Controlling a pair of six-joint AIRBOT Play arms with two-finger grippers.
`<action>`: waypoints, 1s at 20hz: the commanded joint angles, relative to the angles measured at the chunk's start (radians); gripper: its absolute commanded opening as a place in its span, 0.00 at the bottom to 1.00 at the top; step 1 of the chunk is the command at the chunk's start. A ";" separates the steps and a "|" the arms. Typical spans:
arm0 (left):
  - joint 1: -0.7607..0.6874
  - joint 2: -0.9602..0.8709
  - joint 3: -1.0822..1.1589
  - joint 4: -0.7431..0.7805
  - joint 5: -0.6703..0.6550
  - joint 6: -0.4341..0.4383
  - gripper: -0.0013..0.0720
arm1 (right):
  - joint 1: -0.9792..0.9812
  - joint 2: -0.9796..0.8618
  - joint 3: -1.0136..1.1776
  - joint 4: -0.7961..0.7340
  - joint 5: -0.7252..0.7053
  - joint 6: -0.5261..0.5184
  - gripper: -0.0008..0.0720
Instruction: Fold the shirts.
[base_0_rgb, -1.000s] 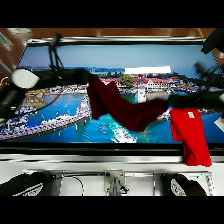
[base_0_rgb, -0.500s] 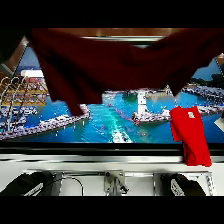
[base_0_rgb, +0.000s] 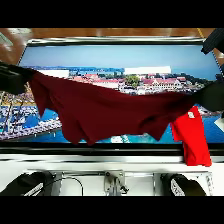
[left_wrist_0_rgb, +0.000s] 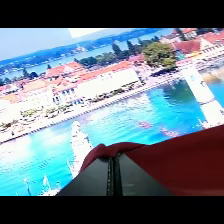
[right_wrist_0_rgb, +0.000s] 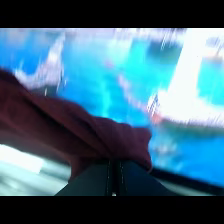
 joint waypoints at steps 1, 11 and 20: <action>0.001 -0.065 -0.047 0.047 0.076 -0.026 0.06 | 0.113 0.020 -0.340 -0.101 0.049 0.023 0.09; -0.001 -0.547 -0.093 -0.182 0.121 -0.021 0.06 | 0.151 -0.149 -0.619 -0.212 -0.684 0.145 0.09; 0.133 -0.609 -0.012 -0.161 -0.034 -0.051 0.73 | 0.148 -0.174 -0.619 -0.209 -0.684 0.145 0.09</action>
